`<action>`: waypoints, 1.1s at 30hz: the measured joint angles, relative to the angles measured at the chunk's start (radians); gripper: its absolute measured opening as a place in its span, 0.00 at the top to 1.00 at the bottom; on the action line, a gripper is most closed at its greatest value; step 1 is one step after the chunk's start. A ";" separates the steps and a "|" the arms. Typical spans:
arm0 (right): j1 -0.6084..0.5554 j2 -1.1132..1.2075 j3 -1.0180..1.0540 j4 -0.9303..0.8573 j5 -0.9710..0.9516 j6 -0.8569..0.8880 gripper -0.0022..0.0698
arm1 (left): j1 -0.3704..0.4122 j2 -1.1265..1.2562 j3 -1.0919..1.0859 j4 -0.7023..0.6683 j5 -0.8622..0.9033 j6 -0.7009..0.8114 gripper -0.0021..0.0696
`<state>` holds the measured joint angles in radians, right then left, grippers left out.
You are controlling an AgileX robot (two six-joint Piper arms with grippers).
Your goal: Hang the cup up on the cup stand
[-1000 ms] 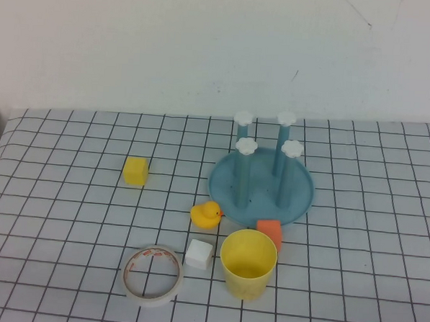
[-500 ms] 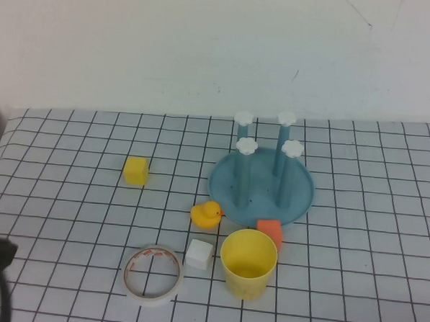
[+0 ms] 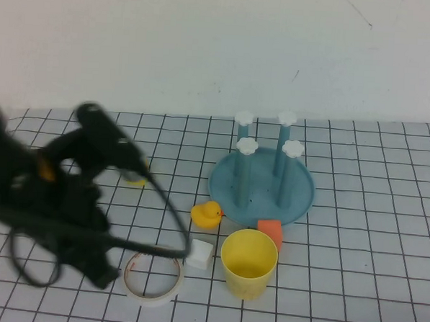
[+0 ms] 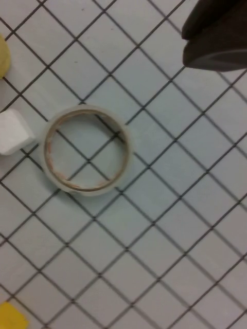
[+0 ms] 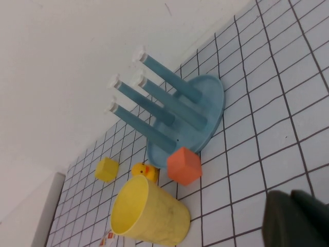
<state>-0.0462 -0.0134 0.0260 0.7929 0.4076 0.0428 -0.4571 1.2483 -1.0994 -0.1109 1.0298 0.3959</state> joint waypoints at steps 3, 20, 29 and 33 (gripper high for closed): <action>0.000 0.000 0.000 0.000 0.002 -0.002 0.97 | -0.092 0.095 -0.075 0.073 0.000 -0.067 0.97; 0.000 0.000 0.000 0.000 0.014 -0.048 0.97 | -0.179 0.600 -0.503 -0.033 0.013 -0.195 0.34; 0.000 0.000 0.000 0.000 0.015 -0.063 0.97 | -0.179 0.761 -0.507 -0.018 -0.039 -0.199 0.25; 0.000 0.000 0.000 0.000 0.015 -0.071 0.97 | -0.179 0.807 -0.507 -0.012 -0.069 -0.220 0.25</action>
<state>-0.0462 -0.0134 0.0260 0.7929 0.4227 -0.0280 -0.6361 2.0549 -1.6066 -0.1227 0.9606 0.1757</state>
